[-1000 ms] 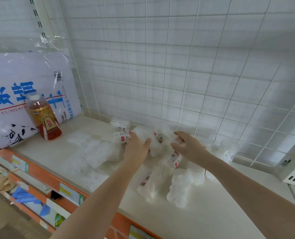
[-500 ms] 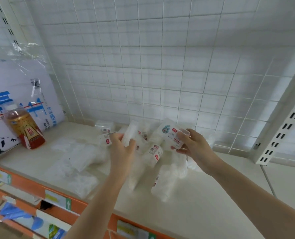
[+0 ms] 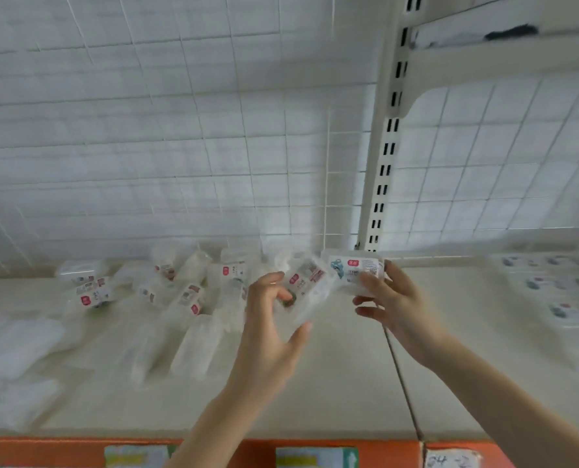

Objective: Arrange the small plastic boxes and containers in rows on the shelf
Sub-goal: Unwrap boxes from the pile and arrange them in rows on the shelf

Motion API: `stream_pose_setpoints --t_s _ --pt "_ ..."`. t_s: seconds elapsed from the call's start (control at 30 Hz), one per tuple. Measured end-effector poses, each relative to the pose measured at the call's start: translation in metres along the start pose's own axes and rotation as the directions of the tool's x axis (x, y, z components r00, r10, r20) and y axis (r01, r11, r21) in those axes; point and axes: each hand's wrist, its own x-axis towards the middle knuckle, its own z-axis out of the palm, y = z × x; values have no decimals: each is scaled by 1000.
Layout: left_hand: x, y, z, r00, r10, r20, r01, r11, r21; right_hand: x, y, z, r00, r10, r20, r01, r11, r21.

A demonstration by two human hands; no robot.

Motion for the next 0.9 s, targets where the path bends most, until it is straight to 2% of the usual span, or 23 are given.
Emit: stream_pose_setpoints --t_s 0.2,0.37,0.53,0.67,0.77,0.9 --pt "-10 43 87 979 46 199 8 965 -262 -50 -15 -96 986 -91 -142 62 978 -198" --pt "-20 77 154 943 81 324 25 950 -310 -86 -17 -174 954 -130 -270 38 947 -320" --pt "-27 103 210 907 102 408 -6 974 -229 -114 -13 -235 922 -175 -346 27 919 -393" --pt "-31 122 247 889 120 443 -33 979 -200 -133 -9 -274 881 -186 -435 -41 886 -463" --pt "-35 131 272 871 149 468 -68 980 -186 -147 -9 -299 835 -265 -482 -114 774 -622" --pt "-41 130 302 819 44 572 12 996 -94 -155 -7 -326 813 -341 -472 -180 624 -761"
